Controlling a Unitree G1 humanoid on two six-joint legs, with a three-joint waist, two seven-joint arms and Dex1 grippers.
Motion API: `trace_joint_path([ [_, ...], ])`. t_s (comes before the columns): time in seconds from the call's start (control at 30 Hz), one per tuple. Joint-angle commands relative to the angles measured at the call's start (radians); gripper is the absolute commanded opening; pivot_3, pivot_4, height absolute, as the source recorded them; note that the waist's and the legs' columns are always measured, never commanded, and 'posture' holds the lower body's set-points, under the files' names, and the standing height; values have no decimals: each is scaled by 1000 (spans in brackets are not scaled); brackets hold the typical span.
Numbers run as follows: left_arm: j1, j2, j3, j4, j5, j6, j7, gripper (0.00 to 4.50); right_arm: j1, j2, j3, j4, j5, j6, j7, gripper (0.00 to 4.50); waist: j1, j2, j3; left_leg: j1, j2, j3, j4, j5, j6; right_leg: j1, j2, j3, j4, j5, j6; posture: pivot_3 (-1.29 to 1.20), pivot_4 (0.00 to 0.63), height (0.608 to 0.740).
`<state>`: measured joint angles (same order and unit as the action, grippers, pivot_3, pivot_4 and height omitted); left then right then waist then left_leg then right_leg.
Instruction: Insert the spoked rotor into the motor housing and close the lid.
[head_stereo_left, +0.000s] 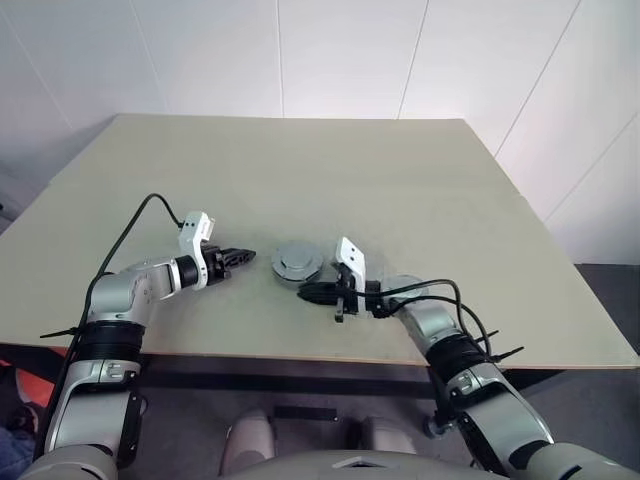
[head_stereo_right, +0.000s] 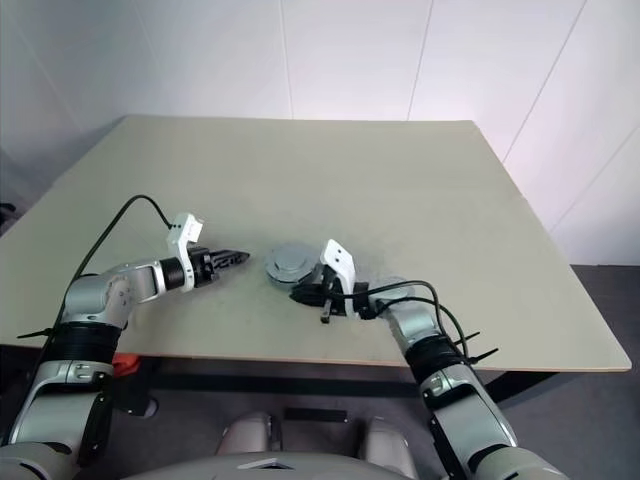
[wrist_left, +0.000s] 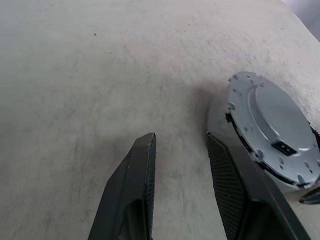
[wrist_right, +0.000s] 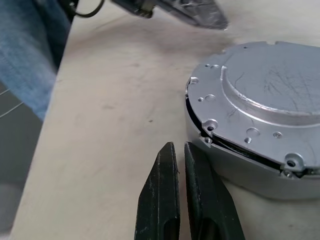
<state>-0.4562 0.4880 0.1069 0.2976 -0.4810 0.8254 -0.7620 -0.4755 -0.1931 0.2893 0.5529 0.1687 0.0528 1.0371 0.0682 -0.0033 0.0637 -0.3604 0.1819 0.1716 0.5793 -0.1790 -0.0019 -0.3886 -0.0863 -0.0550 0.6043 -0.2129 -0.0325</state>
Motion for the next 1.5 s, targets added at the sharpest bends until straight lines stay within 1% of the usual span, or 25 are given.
trace_joint_path([
  [0.03,-19,7,11,-26,0,-20,-5,1737,-39,10,-51,41,-17,-30,-77,286,0,0,0,0,0,0,0,0,0,0,0,0,0,0,0,0,0,740],
  [0.2,-22,-2,8,-24,1,-24,-1,1737,-54,16,-69,56,-29,-46,-134,286,0,2,3,1,0,-1,0,0,0,0,0,-2,-5,0,0,0,0,740],
  [0.27,-24,-9,6,-21,2,-27,1,1737,-51,6,-74,41,-31,-33,-140,286,1,5,5,1,0,-2,-3,0,0,3,0,-5,-13,0,0,0,0,740],
  [0.33,-26,-14,6,-18,2,-31,2,1737,-42,-28,-70,-4,-33,19,-119,286,1,5,6,1,0,-3,-6,0,0,5,-1,-9,-23,0,0,0,0,740],
  [0.43,-27,-21,8,-15,1,-32,2,1737,-23,-95,-90,-118,26,73,-22,286,3,5,7,-2,-1,-3,-6,0,0,5,-3,-9,-28,0,0,0,0,740],
  [0.5,-26,-25,9,-14,0,-35,3,1737,-47,-128,-143,-176,85,103,5,286,2,5,7,-3,-3,-1,-6,0,0,5,-4,-8,-28,0,0,0,0,740],
  [0.6,-27,-31,9,-11,0,-39,5,1737,-103,-136,-210,-198,131,140,-15,286,1,4,7,-5,-2,0,-6,0,0,2,-4,-8,-24,2,-2,0,0,740],
  [0.67,-35,-41,8,2,3,-51,8,1737,-168,-118,-243,-163,139,141,-50,286,1,4,7,-4,-1,0,-2,1,1,-1,-4,-8,-16,10,-6,0,0,740],
  [0.73,-46,-51,8,15,6,-63,9,1737,-227,-92,-242,-94,107,123,-96,286,0,4,7,-4,1,1,-3,1,0,-4,-3,-8,-11,20,-15,0,0,740],
  [0.77,-54,-57,9,22,6,-69,11,1737,-252,-74,-219,-39,65,91,-125,466,2,3,6,-6,1,1,-3,1,0,-9,-3,-8,-6,20,-15,0,0,740],
  [0.83,-65,-64,11,35,9,-81,12,1737,-277,-41,-193,31,33,64,-131,967,3,3,6,-10,4,1,-4,0,-3,-16,-1,-10,3,12,-21,0,0,740],
  [0.93,-70,-68,12,44,12,-91,12,1737,-301,-7,-164,90,-19,30,-162,2002,4,4,6,-15,9,1,-4,-2,-5,-18,2,-17,3,8,-26,0,0,740],
  [1.0,-70,-69,16,48,14,-96,12,1737,-294,-1,-140,91,-41,9,-149,2665,5,4,6,-22,9,0,-3,-1,-6,-23,2,-19,3,7,-27,0,0,740],
  [1.07,-69,-66,23,49,14,-99,12,1737,-279,6,-122,74,-50,1,-138,2665,5,4,6,-27,8,-1,0,-2,-5,-28,1,-19,3,7,-27,0,0,740],
  [1.17,-67,-64,28,50,14,-101,10,1737,-266,7,-110,58,-56,-1,-131,2665,5,4,6,-27,8,0,2,-3,-3,-27,-1,-19,3,7,-27,0,0,740],
  [1.33,-55,-51,41,44,13,-104,7,1737,-203,9,-87,-69,-32,61,-94,2665,6,4,7,-16,9,0,2,-6,-7,-17,0,-19,3,7,-26,0,0,740],
  [1.43,-61,-40,52,53,14,-110,11,1737,-181,25,-71,-79,-50,73,-112,2665,5,4,7,-7,9,-1,0,-4,-9,-9,0,-19,4,7,-26,0,0,740],
  [1.5,-64,-38,53,54,14,-110,11,1737,-177,36,-66,-65,-60,78,-126,2665,5,4,7,-6,10,-2,0,-4,-10,-8,0,-19,4,7,-26,0,0,740],
])
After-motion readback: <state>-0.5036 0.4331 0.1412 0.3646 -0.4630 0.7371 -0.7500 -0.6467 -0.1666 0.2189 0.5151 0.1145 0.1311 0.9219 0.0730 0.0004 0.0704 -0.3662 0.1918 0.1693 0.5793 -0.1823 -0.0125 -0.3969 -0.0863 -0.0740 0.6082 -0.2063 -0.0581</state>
